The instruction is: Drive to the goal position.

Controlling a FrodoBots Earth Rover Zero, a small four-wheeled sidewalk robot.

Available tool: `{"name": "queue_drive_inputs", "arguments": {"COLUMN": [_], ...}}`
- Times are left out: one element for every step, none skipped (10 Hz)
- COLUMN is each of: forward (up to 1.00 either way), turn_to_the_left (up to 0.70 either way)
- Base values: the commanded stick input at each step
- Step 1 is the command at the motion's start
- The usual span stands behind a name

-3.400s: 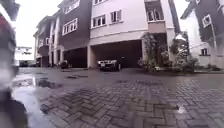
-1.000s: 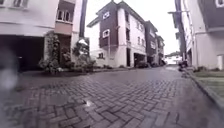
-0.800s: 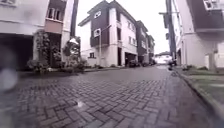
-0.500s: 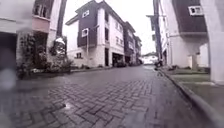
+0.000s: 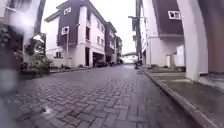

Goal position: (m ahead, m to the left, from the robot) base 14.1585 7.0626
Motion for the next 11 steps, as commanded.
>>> {"name": "queue_drive_inputs", "arguments": {"forward": [0.7,0.7,0.7,0.7,0.7,0.7,0.7,0.7,0.7,0.7,0.7], "turn_to_the_left": [0.0,0.0,0.0,0.0,0.0,0.0,0.0,0.0,0.0,0.0,0.15]}}
